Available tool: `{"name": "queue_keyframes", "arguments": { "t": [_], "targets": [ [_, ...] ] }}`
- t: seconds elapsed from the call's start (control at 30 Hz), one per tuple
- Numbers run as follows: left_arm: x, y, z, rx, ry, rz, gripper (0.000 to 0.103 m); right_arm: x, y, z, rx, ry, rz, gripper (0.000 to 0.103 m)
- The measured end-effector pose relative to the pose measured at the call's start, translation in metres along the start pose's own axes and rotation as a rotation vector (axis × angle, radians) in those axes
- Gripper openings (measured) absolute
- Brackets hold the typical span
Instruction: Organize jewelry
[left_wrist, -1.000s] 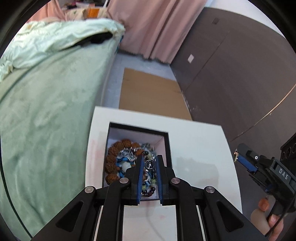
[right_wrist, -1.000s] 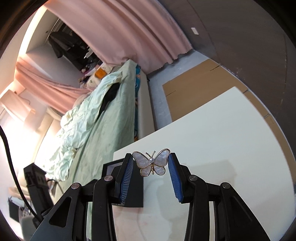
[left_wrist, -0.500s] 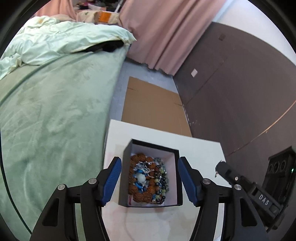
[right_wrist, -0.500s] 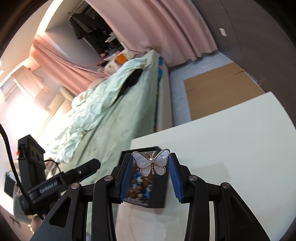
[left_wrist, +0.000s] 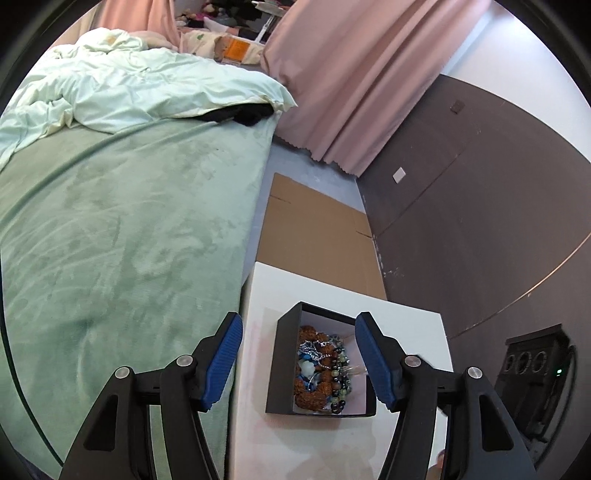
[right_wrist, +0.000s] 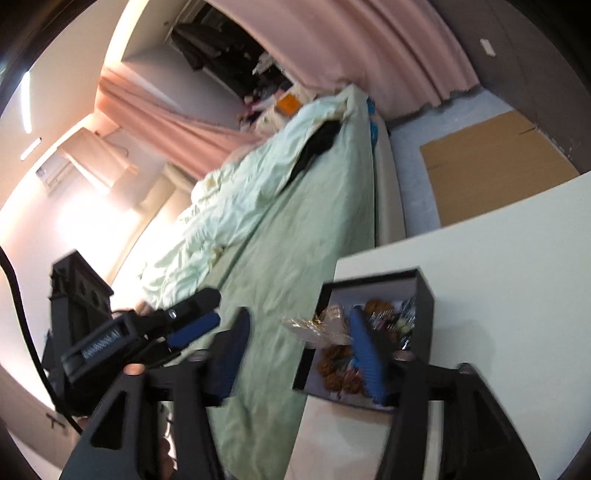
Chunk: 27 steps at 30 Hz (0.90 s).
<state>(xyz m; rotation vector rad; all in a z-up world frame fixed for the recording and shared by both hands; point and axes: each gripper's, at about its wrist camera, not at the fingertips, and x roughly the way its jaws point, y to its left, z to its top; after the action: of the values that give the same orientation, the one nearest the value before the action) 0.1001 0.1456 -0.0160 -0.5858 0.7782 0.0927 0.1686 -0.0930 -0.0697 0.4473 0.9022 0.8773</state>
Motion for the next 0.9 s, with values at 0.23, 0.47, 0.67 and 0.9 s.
{"name": "queue_keyframes", "arguments": {
  "t": [0.23,0.47,0.67,0.9],
  "targets": [
    [-0.008,-0.001,-0.006,0.0,-0.004,-0.009,0.065,-0.02,-0.008,-0.003,0.024,-0.023,-0.049,0.063],
    [-0.02,-0.009,-0.015,0.047,-0.02,-0.024,0.065,-0.049,-0.005,-0.01,-0.002,-0.042,-0.092,0.063],
    [-0.032,-0.026,-0.028,0.113,-0.057,-0.03,0.087,-0.075,-0.003,-0.018,-0.033,-0.046,-0.139,0.066],
    [-0.037,-0.046,-0.048,0.199,-0.054,-0.026,0.091,-0.106,-0.006,-0.023,-0.023,-0.085,-0.199,0.082]
  ]
}}
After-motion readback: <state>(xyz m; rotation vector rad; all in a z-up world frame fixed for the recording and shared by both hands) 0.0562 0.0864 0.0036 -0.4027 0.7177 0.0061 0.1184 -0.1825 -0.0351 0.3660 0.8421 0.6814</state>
